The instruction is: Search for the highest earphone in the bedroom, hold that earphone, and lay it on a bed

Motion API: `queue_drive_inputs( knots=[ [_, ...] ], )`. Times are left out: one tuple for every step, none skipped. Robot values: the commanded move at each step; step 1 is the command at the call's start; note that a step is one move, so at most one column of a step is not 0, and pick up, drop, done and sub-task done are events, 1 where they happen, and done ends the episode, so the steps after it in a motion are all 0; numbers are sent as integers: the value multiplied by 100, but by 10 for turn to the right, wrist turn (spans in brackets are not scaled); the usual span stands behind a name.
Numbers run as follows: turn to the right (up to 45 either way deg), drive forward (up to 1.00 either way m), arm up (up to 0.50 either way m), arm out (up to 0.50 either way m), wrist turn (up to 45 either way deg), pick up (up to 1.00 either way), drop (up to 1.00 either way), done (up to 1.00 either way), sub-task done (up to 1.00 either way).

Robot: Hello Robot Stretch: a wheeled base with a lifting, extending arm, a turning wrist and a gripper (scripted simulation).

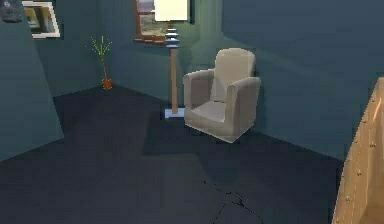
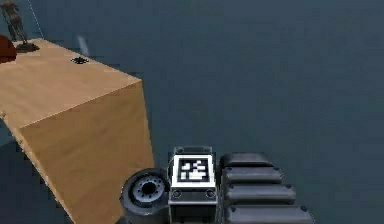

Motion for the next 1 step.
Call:
queue_drive_inputs(
  knots=[
    [0,10,0,0,0,0,0,0,0]
  ],
)
